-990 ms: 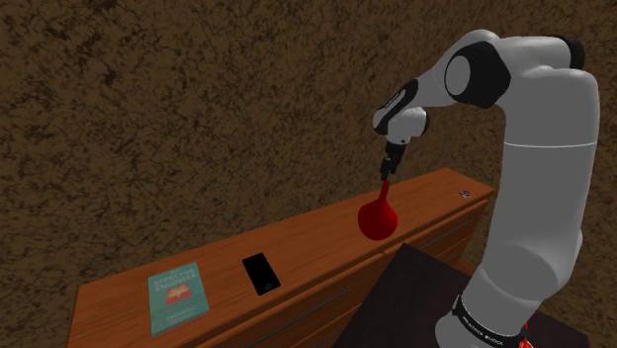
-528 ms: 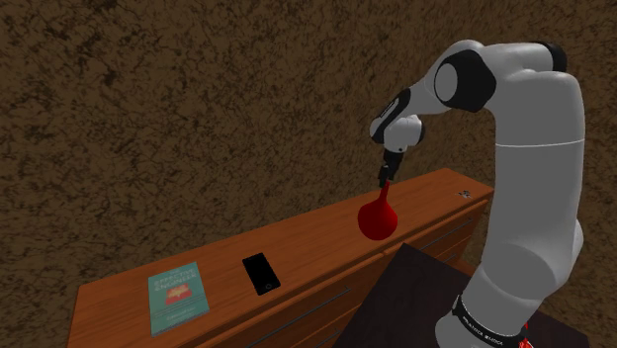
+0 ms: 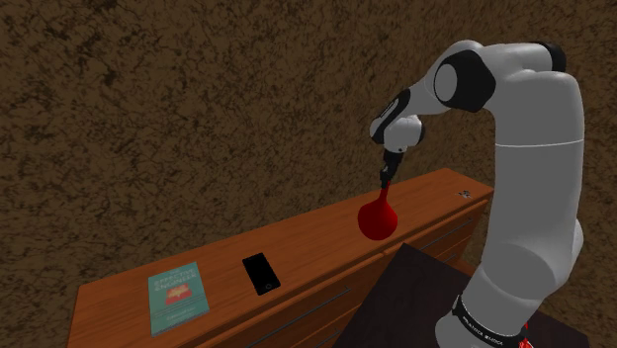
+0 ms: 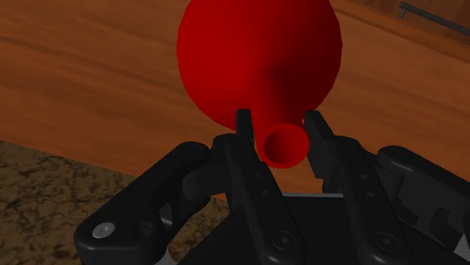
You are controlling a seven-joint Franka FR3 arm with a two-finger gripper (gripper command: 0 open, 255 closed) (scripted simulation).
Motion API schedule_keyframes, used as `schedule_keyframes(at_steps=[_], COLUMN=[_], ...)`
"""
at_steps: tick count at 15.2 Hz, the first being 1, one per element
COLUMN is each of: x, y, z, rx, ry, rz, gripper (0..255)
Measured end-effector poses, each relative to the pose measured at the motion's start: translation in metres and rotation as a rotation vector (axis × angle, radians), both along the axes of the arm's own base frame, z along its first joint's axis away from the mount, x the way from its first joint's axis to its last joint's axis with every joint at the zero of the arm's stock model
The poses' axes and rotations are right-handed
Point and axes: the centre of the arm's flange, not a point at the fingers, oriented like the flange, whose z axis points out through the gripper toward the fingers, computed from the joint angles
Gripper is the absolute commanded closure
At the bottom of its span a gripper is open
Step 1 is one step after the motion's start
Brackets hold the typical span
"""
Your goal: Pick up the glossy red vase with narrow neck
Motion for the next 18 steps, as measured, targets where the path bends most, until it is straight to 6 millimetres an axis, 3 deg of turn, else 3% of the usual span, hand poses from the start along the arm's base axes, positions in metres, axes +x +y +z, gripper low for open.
schedule_keyframes(at_steps=[5,18], x=[0.0,-0.001], y=[0.0,0.0], z=[0.008,0.076], rx=[0.001,0.001], ry=[0.001,0.001], rz=[0.0,0.0], gripper=[255,255])
